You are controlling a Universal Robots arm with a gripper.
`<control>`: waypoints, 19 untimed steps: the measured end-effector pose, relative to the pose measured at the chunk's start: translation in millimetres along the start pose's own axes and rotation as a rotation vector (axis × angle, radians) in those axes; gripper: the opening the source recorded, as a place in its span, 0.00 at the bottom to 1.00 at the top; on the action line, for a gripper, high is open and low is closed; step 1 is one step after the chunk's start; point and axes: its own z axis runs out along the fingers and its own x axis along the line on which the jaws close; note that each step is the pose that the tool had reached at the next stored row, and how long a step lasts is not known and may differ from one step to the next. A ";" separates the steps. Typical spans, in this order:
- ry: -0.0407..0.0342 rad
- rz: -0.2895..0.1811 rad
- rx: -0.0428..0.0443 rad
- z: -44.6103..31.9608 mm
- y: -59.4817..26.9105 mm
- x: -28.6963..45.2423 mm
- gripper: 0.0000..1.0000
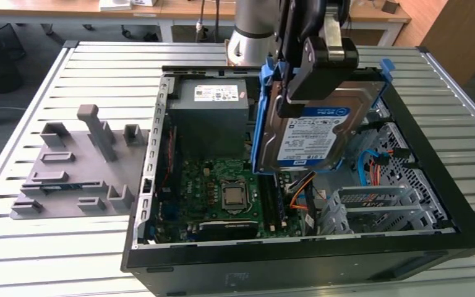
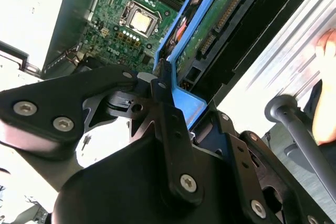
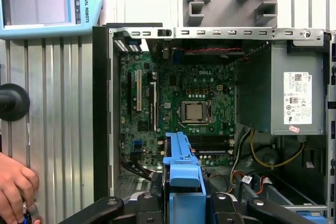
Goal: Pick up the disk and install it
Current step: 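Insert the disk into the insertion slot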
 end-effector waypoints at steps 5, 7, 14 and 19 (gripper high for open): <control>-0.0003 0.000 0.0001 1.4 -3.3 3.1 0.36; -0.0002 0.000 -0.0004 2.2 -9.1 3.2 0.36; -0.0005 0.001 -0.0004 7.6 -16.0 11.9 0.36; -0.0003 0.001 -0.0005 11.4 -29.7 12.7 0.36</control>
